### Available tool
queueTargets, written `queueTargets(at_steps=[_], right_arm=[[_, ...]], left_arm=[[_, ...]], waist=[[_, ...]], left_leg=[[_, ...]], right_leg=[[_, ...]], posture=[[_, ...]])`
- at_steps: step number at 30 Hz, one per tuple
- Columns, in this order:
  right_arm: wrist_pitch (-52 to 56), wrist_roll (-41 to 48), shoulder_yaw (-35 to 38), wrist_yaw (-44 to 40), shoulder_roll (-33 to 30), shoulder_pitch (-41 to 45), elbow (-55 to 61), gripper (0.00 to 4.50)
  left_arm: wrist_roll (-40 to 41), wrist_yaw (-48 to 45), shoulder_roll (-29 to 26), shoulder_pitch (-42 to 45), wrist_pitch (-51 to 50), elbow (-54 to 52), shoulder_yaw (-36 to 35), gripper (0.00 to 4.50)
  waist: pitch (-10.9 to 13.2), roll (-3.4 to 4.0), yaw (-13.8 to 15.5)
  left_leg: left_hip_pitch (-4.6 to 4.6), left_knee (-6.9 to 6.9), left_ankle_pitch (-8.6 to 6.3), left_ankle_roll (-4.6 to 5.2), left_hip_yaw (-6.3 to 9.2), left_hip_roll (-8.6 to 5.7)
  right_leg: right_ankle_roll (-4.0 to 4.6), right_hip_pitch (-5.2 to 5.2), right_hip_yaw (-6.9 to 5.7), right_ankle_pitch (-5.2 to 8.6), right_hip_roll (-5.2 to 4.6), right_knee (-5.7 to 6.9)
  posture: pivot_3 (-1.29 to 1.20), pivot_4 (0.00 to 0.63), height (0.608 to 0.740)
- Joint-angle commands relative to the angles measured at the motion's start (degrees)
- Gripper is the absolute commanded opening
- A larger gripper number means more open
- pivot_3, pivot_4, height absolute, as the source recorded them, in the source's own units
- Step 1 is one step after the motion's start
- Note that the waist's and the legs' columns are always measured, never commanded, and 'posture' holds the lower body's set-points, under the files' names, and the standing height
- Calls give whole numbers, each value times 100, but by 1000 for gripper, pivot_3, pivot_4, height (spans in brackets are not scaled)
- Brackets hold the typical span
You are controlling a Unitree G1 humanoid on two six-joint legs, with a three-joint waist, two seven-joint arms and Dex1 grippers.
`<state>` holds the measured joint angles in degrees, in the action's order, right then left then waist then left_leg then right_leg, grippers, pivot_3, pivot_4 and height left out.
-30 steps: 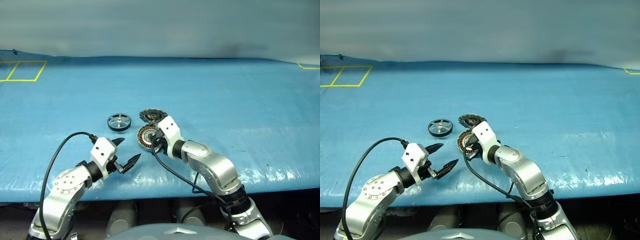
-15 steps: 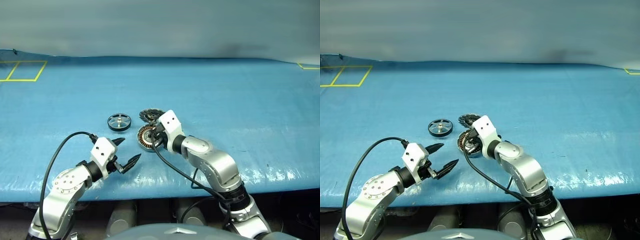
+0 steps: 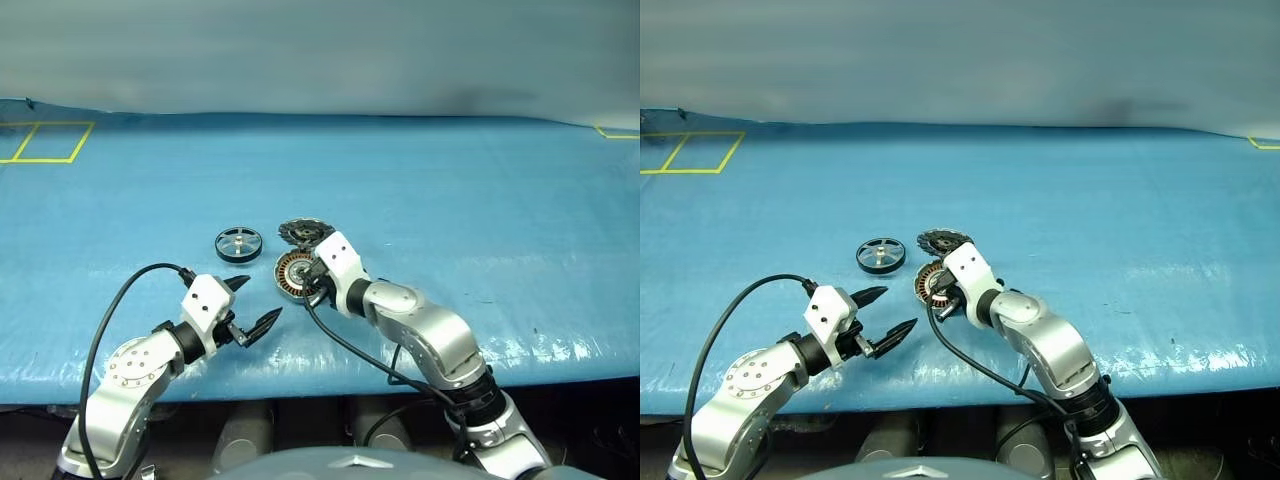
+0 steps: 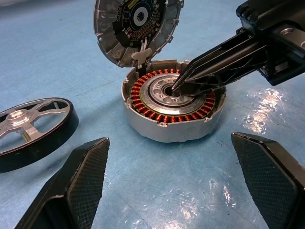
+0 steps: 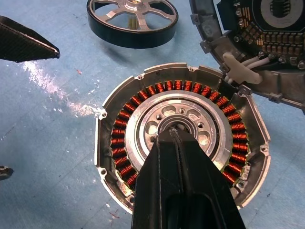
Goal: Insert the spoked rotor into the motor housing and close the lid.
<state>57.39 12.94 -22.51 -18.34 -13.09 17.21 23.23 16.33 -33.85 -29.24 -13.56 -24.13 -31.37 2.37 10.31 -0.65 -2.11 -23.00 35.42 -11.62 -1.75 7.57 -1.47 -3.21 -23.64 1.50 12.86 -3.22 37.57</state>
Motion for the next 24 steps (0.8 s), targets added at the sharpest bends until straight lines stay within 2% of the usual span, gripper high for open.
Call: queueTargets(at_steps=[1,4,8,11,14,19,24], right_arm=[[13,91,41,-100,0,5,270,17],[-92,348,346,-277,20,-32,585,17],[-122,493,626,-458,-289,-181,948,17],[-249,598,737,-764,-725,-447,1171,17],[-396,632,728,-936,-942,-586,1247,17],[-668,610,673,-1163,-1283,-770,1279,17],[-799,545,612,-1134,-1330,-856,1262,17]], left_arm=[[29,-64,-63,76,81,-43,-65,4500],[54,-129,-171,173,65,-79,-172,4500],[336,-265,-469,442,-346,-126,-549,4500],[723,-513,-1054,940,-1102,32,-1039,4500],[844,-744,-1474,1299,-1312,276,-1240,4500],[705,-1532,-2328,2471,-1369,1369,-976,4500],[516,-2294,-2549,3863,-1468,2743,-299,4500]], waist=[[0,0,2],[1,0,2],[0,0,7],[2,-3,4],[4,-2,-13],[6,-9,-9],[7,-10,5]], left_leg=[[0,0,0,0,0,0],[-1,-1,0,0,0,0],[-4,0,0,0,5,1],[-6,3,0,0,10,1],[-9,3,0,0,10,3],[-8,-2,0,0,6,3],[-12,-1,0,1,7,2]], right_leg=[[0,0,-1,0,0,0],[0,-1,-1,0,0,0],[0,-1,-7,0,1,-1],[0,0,-14,1,1,-1],[1,-2,-17,1,2,0],[1,-4,-17,1,3,-2],[-5,-3,-19,-2,3,-9]], posture=[[0,150,740],[0,150,740],[0,150,740],[0,150,740],[0,150,740],[0,150,740],[0,150,740]])
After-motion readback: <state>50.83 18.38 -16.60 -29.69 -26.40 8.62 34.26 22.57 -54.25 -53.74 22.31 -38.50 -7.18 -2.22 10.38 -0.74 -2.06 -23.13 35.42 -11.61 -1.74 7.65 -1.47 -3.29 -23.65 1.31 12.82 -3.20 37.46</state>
